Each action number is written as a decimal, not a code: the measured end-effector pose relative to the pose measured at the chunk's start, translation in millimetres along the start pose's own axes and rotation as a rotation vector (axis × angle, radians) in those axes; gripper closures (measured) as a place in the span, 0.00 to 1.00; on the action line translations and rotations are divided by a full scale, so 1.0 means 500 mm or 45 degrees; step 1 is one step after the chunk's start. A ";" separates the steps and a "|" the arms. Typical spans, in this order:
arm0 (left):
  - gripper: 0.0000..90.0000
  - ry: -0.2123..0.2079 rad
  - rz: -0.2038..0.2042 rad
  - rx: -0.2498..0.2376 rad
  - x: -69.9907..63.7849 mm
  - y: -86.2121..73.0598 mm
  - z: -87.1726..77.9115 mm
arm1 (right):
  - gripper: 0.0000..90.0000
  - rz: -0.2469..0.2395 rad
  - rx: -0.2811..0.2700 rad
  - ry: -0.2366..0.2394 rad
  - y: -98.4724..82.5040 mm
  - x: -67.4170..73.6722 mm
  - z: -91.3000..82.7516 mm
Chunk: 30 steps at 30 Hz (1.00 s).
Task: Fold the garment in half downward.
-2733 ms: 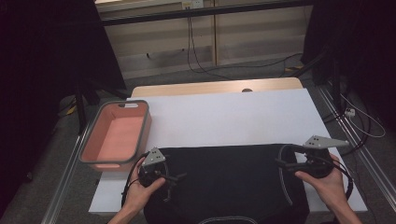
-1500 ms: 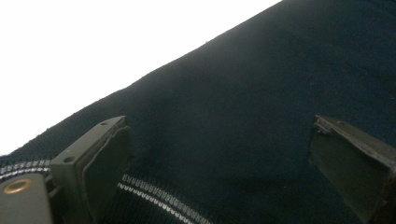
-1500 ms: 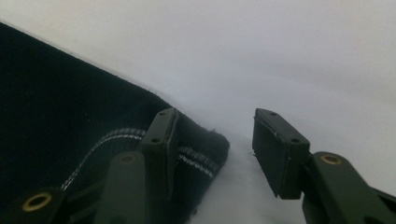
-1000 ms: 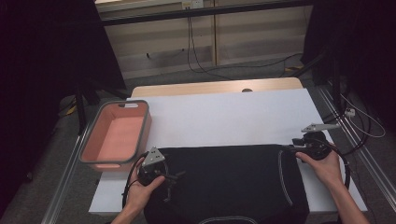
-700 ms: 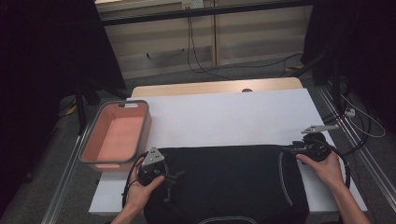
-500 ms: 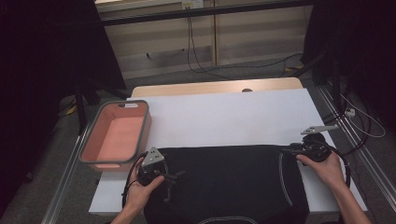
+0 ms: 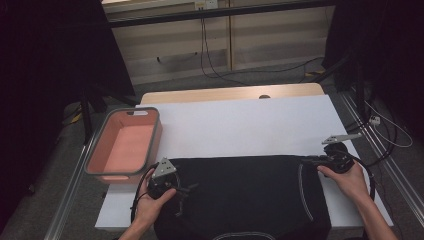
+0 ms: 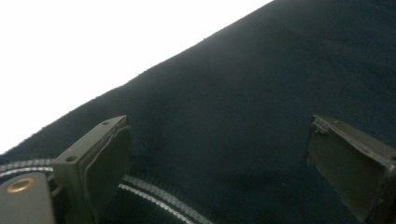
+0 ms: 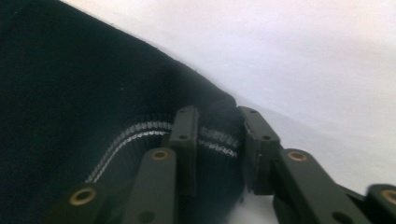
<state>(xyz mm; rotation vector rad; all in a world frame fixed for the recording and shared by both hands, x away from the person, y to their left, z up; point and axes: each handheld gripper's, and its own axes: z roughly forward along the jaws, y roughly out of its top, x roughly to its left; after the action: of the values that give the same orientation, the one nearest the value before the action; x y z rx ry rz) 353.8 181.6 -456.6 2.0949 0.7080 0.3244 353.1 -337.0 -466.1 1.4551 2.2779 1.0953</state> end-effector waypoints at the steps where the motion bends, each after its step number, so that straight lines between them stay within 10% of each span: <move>1: 0.08 0.002 0.004 0.000 -0.001 0.000 0.000 | 0.81 0.005 -0.005 0.005 -0.001 0.000 0.000; 30: 0.08 0.032 -0.041 -0.065 0.014 0.022 0.002 | 0.90 0.002 -0.237 -0.174 0.018 0.002 -0.035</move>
<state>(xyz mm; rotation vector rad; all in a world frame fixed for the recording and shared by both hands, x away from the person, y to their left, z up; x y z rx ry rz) 363.6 180.1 -448.3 2.0320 0.7403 0.3482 349.1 -342.2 -447.5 1.4123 2.0241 1.1371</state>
